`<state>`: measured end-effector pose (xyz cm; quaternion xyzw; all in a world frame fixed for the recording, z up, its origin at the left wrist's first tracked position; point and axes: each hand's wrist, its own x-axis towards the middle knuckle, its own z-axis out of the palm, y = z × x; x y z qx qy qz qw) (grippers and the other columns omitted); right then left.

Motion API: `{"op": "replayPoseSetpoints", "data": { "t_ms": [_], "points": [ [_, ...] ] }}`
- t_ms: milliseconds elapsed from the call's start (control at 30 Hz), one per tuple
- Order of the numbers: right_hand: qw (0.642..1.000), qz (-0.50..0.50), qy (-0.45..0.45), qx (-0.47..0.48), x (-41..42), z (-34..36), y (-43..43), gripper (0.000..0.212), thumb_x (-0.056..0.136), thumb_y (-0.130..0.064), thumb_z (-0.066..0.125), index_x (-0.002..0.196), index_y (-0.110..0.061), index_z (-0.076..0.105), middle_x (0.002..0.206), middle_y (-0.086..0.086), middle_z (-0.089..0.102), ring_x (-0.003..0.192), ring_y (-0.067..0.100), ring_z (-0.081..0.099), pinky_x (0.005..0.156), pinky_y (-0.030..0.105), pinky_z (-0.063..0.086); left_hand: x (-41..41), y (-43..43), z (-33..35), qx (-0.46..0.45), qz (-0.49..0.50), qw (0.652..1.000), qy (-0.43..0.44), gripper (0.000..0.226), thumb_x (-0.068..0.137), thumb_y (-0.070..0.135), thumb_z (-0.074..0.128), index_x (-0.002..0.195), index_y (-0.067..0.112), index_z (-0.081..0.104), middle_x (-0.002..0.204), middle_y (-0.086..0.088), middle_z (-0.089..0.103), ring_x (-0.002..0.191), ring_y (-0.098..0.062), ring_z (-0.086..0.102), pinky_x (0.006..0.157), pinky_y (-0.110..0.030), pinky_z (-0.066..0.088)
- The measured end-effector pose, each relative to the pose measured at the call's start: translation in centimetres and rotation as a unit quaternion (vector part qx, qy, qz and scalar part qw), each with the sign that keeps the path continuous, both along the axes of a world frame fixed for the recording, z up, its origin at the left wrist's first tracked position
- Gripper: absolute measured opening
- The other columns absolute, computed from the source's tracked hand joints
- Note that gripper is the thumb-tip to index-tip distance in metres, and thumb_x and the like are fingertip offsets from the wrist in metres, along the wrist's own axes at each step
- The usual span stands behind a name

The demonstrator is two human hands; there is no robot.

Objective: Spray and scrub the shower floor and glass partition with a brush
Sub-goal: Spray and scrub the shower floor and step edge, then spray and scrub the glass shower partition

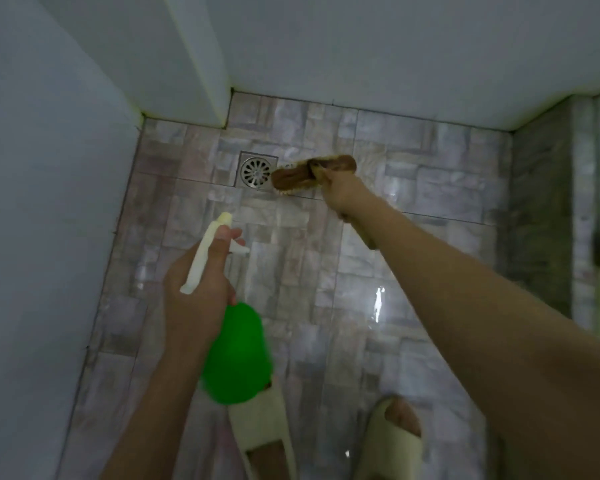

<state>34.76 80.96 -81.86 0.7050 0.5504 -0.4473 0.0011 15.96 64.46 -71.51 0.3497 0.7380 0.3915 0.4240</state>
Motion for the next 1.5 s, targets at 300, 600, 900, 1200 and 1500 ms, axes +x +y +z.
{"op": "replayPoseSetpoints", "data": {
  "t_ms": [300,600,900,1200,1500],
  "points": [
    [0.990,-0.141,-0.009,0.004,9.6,29.5,-14.7,0.051,0.103,-0.024,0.032,0.151,-0.035,0.021,0.069,0.002,0.057,0.053,0.014,0.053,0.040,0.022,0.040,8.4,-0.9,27.8,-0.008,-0.073,0.997,-0.003,0.028,0.091,0.054,0.049,0.098,0.040,0.072,0.047,-0.001,0.055,0.038,-0.005,0.047,0.042,-0.018,0.039],
    [0.966,-0.194,-0.025,0.167,18.8,61.5,-21.5,0.056,0.099,-0.018,0.043,0.151,-0.032,0.025,0.074,0.013,0.064,0.060,0.022,0.059,0.049,0.028,0.036,15.4,-1.2,57.5,0.039,-0.137,0.990,-0.015,0.038,0.081,0.065,0.047,0.080,0.042,0.078,0.041,0.001,0.045,0.040,-0.008,0.046,0.048,-0.020,0.042],
    [0.882,-0.234,-0.054,0.406,26.3,82.2,-18.3,0.055,0.099,-0.022,0.044,0.150,-0.034,0.027,0.093,0.012,0.068,0.080,0.031,0.063,0.067,0.035,0.047,23.9,2.6,76.0,0.219,-0.239,0.942,-0.092,0.024,0.100,0.045,0.053,0.094,0.039,0.076,0.066,0.012,0.073,0.039,-0.010,0.045,0.046,-0.015,0.043],
    [0.718,-0.259,-0.169,0.623,30.5,94.8,-14.3,0.060,0.100,-0.020,0.045,0.150,-0.042,0.019,0.057,-0.006,0.047,0.051,0.009,0.048,0.044,0.017,0.036,30.6,12.5,87.6,0.354,-0.417,0.814,-0.195,0.027,0.085,0.060,0.050,0.086,0.055,0.076,0.101,0.010,0.079,0.039,-0.016,0.042,0.042,-0.020,0.038],
    [0.495,-0.298,-0.362,0.732,32.1,107.7,-13.4,0.050,0.101,-0.030,0.041,0.149,-0.031,0.025,0.060,-0.017,0.050,0.051,0.012,0.049,0.040,0.011,0.039,37.6,20.1,98.3,0.471,-0.504,0.675,-0.261,0.033,0.081,0.069,0.064,0.078,0.040,0.080,0.084,0.009,0.079,0.065,0.001,0.065,0.068,-0.030,0.046]
  ]
}}
